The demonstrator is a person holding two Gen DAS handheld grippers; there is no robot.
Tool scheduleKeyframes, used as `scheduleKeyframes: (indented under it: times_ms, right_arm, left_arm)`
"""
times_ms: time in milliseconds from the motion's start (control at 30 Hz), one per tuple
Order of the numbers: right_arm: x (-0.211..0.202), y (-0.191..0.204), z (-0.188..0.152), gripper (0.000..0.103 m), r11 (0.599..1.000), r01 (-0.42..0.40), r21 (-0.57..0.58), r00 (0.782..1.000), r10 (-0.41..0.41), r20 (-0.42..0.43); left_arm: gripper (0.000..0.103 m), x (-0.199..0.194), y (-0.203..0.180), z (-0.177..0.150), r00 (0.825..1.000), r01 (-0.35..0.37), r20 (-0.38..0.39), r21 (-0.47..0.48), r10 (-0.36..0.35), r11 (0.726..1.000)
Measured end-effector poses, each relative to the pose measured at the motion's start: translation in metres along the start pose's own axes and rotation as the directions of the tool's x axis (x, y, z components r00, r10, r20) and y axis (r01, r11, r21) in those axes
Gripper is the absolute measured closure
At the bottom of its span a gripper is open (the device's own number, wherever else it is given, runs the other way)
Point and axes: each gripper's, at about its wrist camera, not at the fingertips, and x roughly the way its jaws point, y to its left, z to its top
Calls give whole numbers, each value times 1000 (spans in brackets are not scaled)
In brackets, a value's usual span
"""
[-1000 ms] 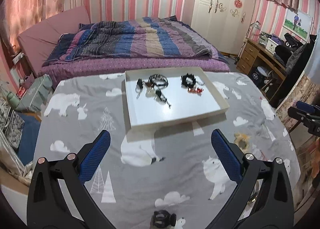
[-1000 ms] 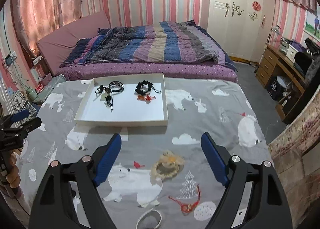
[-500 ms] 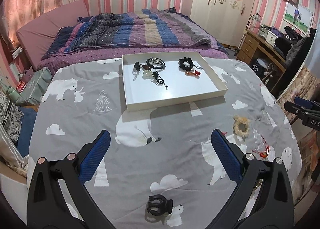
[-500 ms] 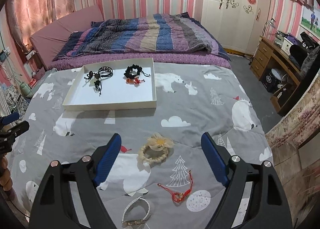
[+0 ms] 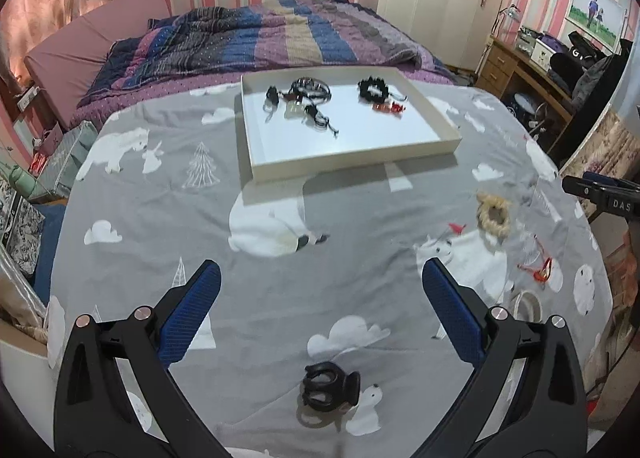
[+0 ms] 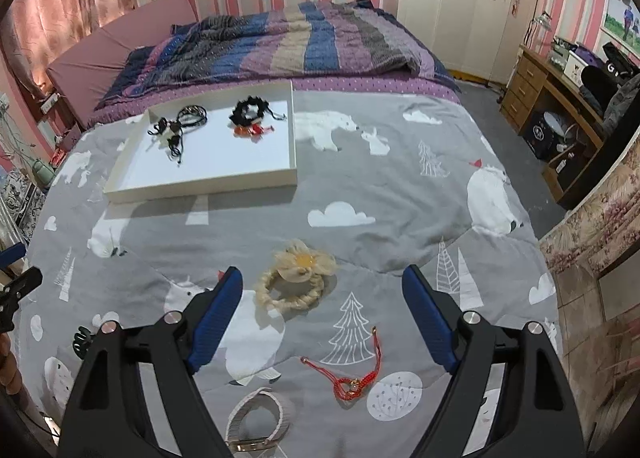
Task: Organize jewelry
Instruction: 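Move the left tool toward the black claw clip while the right tool approaches the cream scrunchie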
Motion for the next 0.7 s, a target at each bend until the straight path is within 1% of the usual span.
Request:
scheduleKeyframes:
  times_ms: [300,567,700]
  right_arm:
    - [25,-6,-24,21,1000,14,17,998,-13,-58]
    - [36,-24,-52,21,997,26,74,995,-19,-96]
    - [38,-30,-58,21,996,31,89,995,-22,-101]
  left_arm:
    - [3,13,8,-27,999,26,-46,-26,-28,999]
    - [3,15,4,-46,998,27,-61,-4,-27,1000]
    - [3,16,2,-53,997,34,-63,2,-34,999]
